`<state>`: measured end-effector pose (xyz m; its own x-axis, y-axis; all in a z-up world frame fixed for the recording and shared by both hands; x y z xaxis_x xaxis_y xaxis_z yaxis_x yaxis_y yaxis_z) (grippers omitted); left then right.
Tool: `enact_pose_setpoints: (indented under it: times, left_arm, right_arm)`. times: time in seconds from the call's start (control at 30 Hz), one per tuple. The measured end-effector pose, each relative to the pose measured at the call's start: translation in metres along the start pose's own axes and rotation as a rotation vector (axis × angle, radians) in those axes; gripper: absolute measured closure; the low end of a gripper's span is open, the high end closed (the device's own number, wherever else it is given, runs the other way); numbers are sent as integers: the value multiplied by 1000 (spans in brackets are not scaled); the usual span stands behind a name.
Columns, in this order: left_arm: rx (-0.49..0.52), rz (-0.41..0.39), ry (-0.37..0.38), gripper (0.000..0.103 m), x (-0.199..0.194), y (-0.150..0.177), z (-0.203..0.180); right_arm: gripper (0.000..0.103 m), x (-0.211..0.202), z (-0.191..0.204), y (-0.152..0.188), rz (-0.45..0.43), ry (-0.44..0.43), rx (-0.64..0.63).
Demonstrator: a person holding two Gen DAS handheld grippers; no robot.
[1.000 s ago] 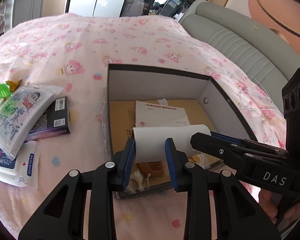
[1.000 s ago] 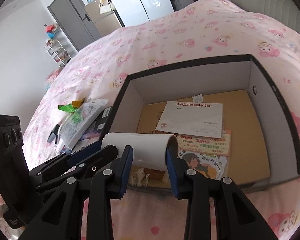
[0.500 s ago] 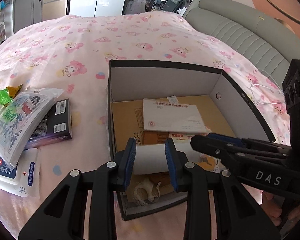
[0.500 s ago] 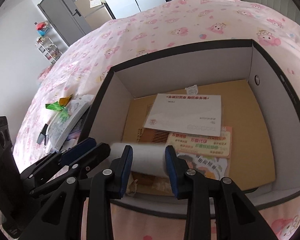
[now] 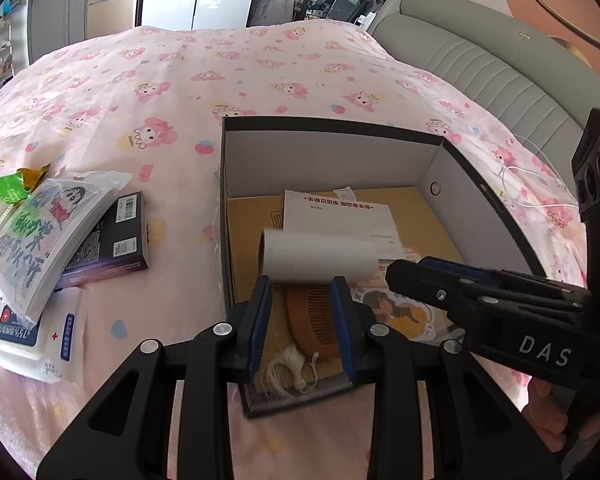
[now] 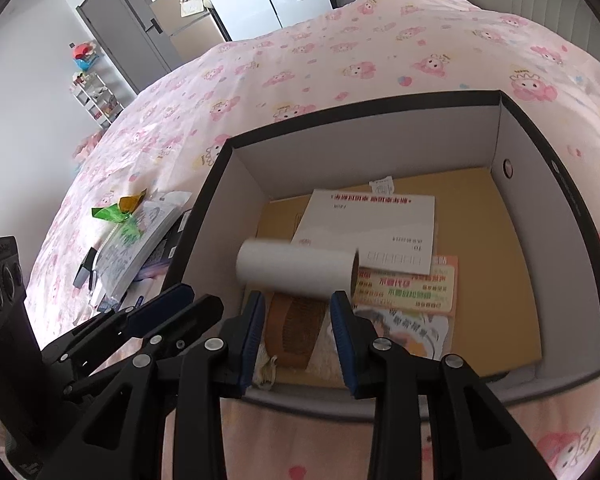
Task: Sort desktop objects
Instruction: 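Lower the tube into the shoebox and open the left gripper, then move the left tool back toward the white smartwatch on the pile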
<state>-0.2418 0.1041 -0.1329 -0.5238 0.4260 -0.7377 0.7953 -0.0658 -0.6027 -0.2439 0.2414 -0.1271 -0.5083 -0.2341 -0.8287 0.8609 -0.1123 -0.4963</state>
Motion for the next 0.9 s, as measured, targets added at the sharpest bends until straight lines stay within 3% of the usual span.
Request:
enact_pose_setpoints:
  times: [0.47,0.9]
  left_arm:
    - [8,-37,-10,73,-72,43,4]
    - [10,-90,-106,72,-135,71,19]
  right_arm:
    - [73,-44,41,46,-41,-20,-40]
    - [73,-75,97,82,-92,13,-119]
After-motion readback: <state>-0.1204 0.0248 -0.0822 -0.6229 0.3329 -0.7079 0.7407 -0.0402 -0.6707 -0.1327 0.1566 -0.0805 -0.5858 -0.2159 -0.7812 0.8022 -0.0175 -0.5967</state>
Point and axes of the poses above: each gripper's, at about its wrist camera, not at the fingertips, and x roughly the way its jaws point, z to its left, y to its underside, the point moved 3 cm from there along x, roughly the way its jaws point, and after that the axes turned 3 degrees about y, right-handed, at the moved point
